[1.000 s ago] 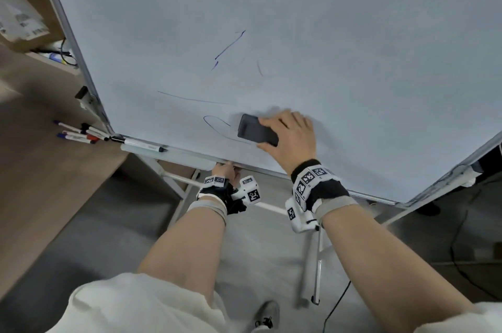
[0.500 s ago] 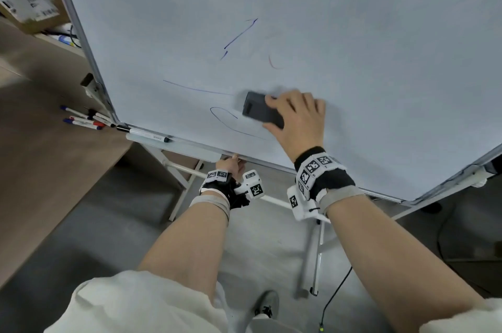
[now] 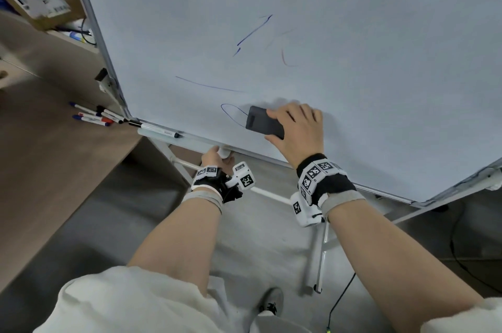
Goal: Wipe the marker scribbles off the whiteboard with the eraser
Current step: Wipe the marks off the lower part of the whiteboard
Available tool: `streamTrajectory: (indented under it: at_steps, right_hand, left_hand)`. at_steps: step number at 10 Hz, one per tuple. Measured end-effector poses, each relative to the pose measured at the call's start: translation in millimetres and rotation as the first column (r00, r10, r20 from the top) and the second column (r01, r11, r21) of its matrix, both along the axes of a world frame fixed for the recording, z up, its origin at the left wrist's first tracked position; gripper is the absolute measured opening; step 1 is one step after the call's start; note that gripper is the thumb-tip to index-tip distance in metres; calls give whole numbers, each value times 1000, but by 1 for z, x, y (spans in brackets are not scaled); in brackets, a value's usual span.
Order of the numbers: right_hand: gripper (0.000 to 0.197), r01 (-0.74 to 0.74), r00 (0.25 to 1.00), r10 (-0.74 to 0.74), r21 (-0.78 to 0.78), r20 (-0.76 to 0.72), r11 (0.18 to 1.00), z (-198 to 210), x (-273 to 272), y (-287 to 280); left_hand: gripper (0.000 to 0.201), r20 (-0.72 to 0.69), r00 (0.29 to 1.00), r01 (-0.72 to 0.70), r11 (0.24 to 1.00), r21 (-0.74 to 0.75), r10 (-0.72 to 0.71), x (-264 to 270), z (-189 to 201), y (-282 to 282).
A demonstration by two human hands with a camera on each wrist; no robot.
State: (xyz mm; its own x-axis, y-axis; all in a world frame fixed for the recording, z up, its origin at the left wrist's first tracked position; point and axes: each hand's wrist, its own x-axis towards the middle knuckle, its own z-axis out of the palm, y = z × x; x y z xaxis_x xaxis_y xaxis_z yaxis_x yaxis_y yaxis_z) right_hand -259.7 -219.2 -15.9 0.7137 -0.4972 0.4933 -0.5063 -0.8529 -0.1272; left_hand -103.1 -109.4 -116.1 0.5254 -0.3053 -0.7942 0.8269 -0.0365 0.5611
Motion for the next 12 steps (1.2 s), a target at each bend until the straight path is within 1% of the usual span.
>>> streamTrajectory:
  at_steps: [1, 2, 3, 4, 5, 6, 7, 8, 9, 10, 11, 12]
  right_hand:
    - [53, 0, 1000, 1, -39, 27, 999, 5, 8, 3]
    - [53, -23, 1000, 23, -56, -2, 998, -4, 14, 7]
    - [57, -43, 991, 44, 6, -125, 999, -29, 13, 12]
    - [59, -22, 965, 39, 70, -259, 997, -50, 10, 20]
    - [58, -40, 981, 47, 43, -188, 998, -35, 18, 18]
    - [53, -28, 1000, 28, -75, -11, 997, 14, 45, 11]
    - [54, -41, 989, 62, -147, 138, 988, 47, 69, 4]
    - [53, -155, 987, 161, -178, 20, 972, 27, 71, 9]
    - [55, -241, 965, 222, -141, -140, 960, -16, 62, 20]
    - [55, -268, 947, 236, -135, -218, 954, -24, 66, 21]
    - [57, -239, 967, 219, -175, -129, 955, 15, 88, 20]
    - [49, -118, 989, 131, -162, 72, 980, 56, 120, 20]
  left_hand:
    - [46, 162, 962, 193, 967, 165, -220, 10, 4, 11]
    - [43, 251, 921, 225, 934, 278, -297, 5, 7, 15]
    - [35, 306, 811, 367, 841, 397, -498, 6, 8, 15]
    - [30, 341, 793, 363, 842, 400, -504, 11, 9, 14]
    - [37, 334, 811, 314, 839, 444, -480, 17, 6, 15]
    - [33, 336, 817, 314, 850, 422, -469, 19, 9, 17]
    - [49, 310, 834, 336, 865, 372, -457, 20, 8, 17]
    - [33, 179, 924, 294, 927, 234, -338, 29, 0, 14]
    - [10, 113, 973, 191, 978, 83, -200, 34, -4, 18]
    - [9, 24, 989, 148, 988, -31, -147, 32, 4, 22]
    - [13, 13, 977, 211, 977, 5, -211, 34, 6, 25]
    - [33, 188, 874, 415, 889, 192, -449, 48, -3, 34]
